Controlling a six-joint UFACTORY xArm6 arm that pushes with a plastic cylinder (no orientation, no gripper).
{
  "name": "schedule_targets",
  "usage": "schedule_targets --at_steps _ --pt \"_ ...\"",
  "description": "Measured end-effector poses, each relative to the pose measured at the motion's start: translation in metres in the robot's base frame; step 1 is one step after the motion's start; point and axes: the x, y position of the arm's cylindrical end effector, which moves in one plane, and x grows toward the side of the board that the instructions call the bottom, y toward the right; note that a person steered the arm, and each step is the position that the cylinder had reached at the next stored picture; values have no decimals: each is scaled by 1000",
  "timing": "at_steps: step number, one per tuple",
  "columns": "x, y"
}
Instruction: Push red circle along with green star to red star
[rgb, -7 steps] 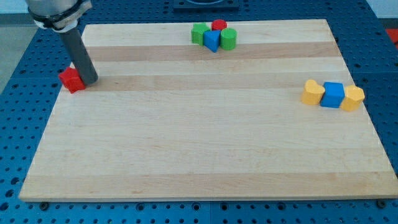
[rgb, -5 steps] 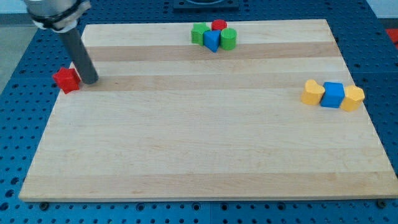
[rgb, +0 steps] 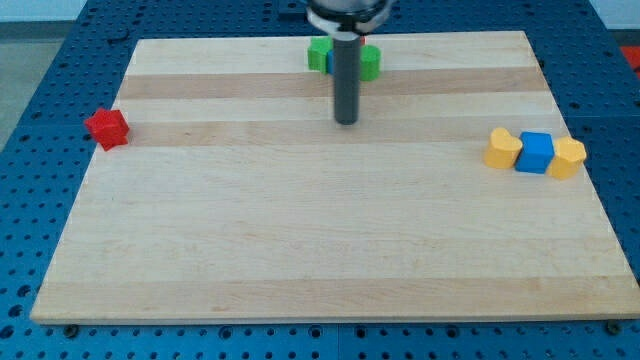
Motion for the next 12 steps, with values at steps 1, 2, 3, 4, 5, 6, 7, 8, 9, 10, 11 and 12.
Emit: schedule_targets --at_steps 1,2,3,4,5,6,7,8,9,10,11,12 --pt "-5 39" --pt "-14 77" --pt "-37 101" --pt "-65 101" --pt "-99 101" --pt "-132 101" --pt "-142 93" --pt "-144 72" --pt "-144 59" --pt "-144 36" --pt "-140 15" --pt "-131 -5"
